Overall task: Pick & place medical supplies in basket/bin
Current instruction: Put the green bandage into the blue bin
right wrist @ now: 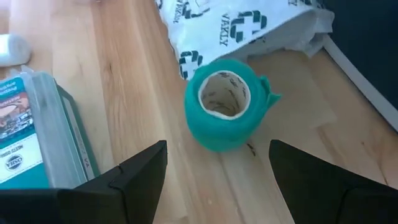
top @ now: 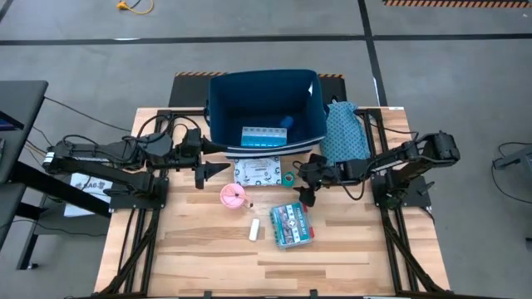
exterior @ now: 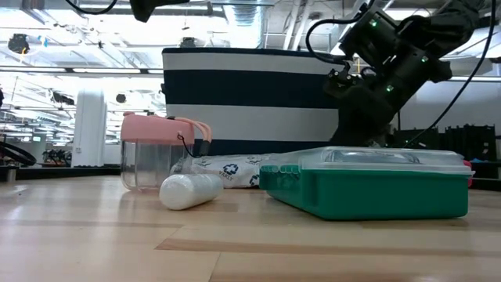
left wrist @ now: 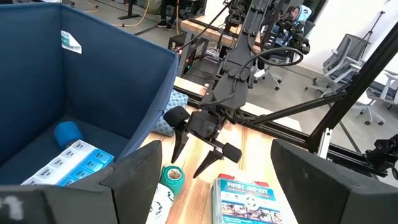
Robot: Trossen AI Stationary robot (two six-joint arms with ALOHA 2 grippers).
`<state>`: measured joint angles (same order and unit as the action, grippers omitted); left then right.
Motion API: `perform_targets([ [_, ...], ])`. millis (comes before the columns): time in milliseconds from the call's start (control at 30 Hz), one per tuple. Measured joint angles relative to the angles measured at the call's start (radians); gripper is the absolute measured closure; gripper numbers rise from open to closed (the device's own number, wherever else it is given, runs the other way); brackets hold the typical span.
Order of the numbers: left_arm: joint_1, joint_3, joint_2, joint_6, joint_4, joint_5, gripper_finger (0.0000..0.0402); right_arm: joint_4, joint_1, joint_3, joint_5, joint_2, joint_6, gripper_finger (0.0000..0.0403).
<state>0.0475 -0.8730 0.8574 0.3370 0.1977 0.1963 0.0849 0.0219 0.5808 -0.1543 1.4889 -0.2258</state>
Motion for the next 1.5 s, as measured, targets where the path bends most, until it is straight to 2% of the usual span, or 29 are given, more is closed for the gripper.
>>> perform_targets([
  [300,0.000,0.000,0.000,0.000,0.006,-0.006,0.0111,0.009,-0.032,0.000,0.001,0.006,0.025,0.0127],
  [467,0.000,0.000,0.000,0.000,0.019,-0.006,0.0111,0.014,-0.057,0.000,0.052,0.006,0.043,0.0127],
  [933,0.000,0.000,0.000,-0.039,0.043,-0.008,0.0111,0.036,-0.058,0.000,0.077,0.010,0.089,0.0127],
  [1167,0.000,0.000,0.000,-0.039,0.061,-0.008,0.0111,0.075,-0.057,0.026,0.079,0.124,0.095,0.0127],
  [1500,0.000,0.000,0.000,-0.035,0.063,-0.016,0.0111,0.077,-0.057,0.161,0.079,0.252,0.113,0.0127],
])
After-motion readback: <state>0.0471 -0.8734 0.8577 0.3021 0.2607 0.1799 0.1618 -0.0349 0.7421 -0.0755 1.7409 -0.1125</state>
